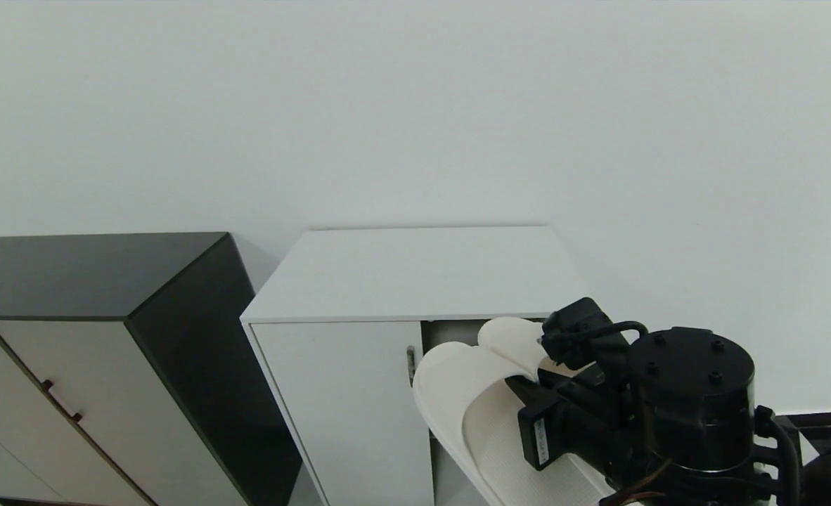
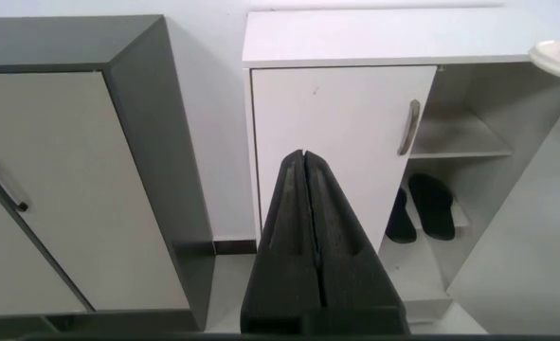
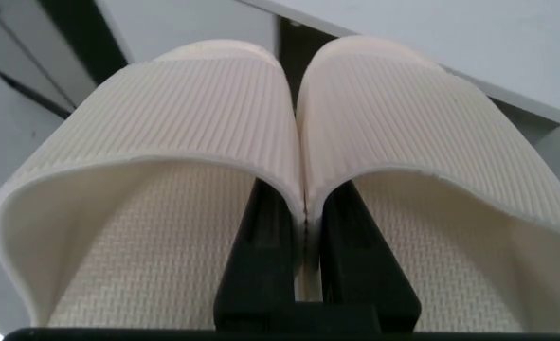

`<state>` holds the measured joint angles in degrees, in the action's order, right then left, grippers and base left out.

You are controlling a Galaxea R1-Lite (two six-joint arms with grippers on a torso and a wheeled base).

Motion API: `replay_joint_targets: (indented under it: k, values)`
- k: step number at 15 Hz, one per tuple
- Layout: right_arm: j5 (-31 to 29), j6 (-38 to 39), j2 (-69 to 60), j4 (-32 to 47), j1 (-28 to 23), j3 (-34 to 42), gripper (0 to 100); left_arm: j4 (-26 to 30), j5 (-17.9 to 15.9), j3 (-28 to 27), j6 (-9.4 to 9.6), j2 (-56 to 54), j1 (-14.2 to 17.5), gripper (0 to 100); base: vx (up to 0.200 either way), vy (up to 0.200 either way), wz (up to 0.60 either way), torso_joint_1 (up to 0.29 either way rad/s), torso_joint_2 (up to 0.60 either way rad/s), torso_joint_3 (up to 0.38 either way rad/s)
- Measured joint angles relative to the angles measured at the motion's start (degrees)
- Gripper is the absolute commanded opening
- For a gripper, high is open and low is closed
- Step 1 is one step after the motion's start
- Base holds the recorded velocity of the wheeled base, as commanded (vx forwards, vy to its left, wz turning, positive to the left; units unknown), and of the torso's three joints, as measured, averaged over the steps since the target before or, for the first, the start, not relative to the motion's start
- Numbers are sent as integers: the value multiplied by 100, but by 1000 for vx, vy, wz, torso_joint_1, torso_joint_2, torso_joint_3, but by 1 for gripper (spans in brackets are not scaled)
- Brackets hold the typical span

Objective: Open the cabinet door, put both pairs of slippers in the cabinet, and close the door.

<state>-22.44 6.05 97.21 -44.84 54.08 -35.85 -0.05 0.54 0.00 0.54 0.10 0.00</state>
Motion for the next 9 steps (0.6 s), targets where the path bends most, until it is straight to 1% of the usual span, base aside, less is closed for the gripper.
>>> replay_joint_targets:
  k: [9]
  values:
    - [9, 7, 119, -210, -26, 74, 0, -2, 6, 0, -11, 0, 10, 0, 0, 0, 0, 0, 0, 0]
